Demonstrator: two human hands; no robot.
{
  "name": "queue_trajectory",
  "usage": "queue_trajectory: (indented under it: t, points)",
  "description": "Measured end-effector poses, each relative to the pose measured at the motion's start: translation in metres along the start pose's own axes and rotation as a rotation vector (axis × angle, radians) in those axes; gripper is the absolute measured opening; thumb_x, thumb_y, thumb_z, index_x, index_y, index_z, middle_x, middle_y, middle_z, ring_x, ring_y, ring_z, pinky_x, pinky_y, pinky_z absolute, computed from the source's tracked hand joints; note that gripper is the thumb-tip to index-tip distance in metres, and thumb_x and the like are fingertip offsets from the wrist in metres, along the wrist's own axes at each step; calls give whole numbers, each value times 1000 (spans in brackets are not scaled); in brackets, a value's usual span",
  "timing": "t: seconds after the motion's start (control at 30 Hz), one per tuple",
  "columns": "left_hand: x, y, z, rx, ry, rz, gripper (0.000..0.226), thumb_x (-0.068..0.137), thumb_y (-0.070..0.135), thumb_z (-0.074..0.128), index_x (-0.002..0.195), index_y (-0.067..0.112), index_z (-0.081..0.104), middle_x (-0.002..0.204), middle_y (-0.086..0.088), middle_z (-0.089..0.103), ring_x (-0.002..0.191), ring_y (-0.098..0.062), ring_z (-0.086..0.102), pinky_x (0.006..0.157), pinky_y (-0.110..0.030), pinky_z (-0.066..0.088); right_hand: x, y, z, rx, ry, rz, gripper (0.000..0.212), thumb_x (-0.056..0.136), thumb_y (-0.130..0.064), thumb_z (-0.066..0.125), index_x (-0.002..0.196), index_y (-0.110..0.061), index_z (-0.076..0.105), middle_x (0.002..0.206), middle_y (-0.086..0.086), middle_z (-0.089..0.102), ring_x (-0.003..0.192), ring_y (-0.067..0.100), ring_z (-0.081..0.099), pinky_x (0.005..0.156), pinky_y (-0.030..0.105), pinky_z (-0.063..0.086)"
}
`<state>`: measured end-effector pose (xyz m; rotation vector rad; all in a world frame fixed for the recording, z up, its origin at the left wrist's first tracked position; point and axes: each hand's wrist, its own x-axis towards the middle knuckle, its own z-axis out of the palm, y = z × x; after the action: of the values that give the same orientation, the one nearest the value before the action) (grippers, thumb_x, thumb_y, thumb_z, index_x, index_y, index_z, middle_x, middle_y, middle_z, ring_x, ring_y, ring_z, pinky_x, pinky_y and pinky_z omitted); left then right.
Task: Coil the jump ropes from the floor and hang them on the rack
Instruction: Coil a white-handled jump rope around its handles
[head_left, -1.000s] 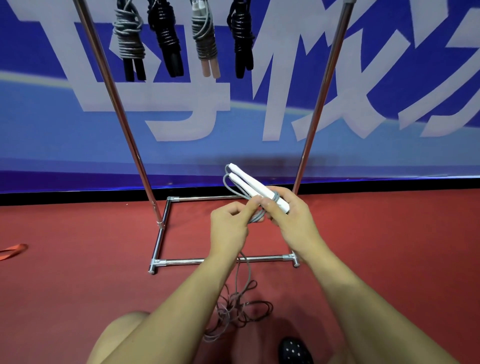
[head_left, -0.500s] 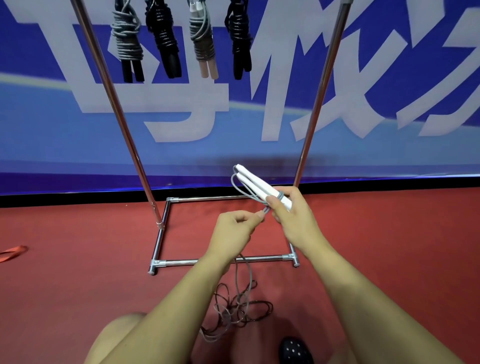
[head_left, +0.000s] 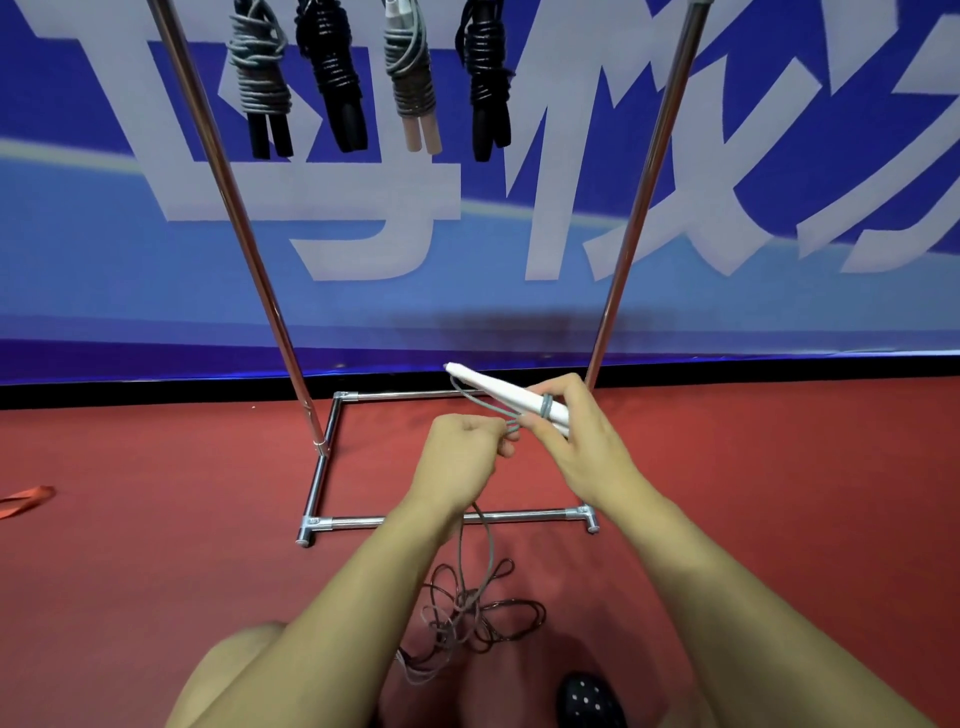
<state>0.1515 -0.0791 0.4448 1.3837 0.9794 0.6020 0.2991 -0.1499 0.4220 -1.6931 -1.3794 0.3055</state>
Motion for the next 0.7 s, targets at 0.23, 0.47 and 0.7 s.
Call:
queue_trajectory:
  t: [0.23, 0.47, 0.7]
  points:
    - [8, 2, -15, -196, -25, -98, 39, 99, 41, 59, 93, 6, 76, 69, -5, 68, 46, -11, 33, 48, -24, 28, -6, -6, 11, -27, -174, -59, 16, 109, -30, 41, 117, -18, 49, 117, -5, 47, 108, 12, 51, 95, 35, 43]
    - [11, 0, -22, -41, -106, -17, 42, 97, 41, 65, 69, 10, 59, 55, 5, 44, 50, -15, 27, 50, -27, 24, -8, -16, 12, 201, -131, 100, 32, 97, -23, 69, 122, -29, 49, 120, -7, 59, 103, 12, 61, 90, 30, 51]
    - [2, 4, -23, 132, -366, 140, 49, 101, 43, 59, 67, 8, 68, 53, -3, 43, 52, -16, 23, 50, -29, 19, -10, -34, -18, 666, -450, 350, 31, 96, -2, 66, 126, -9, 61, 88, 2, 72, 73, 17, 68, 62, 25, 55]
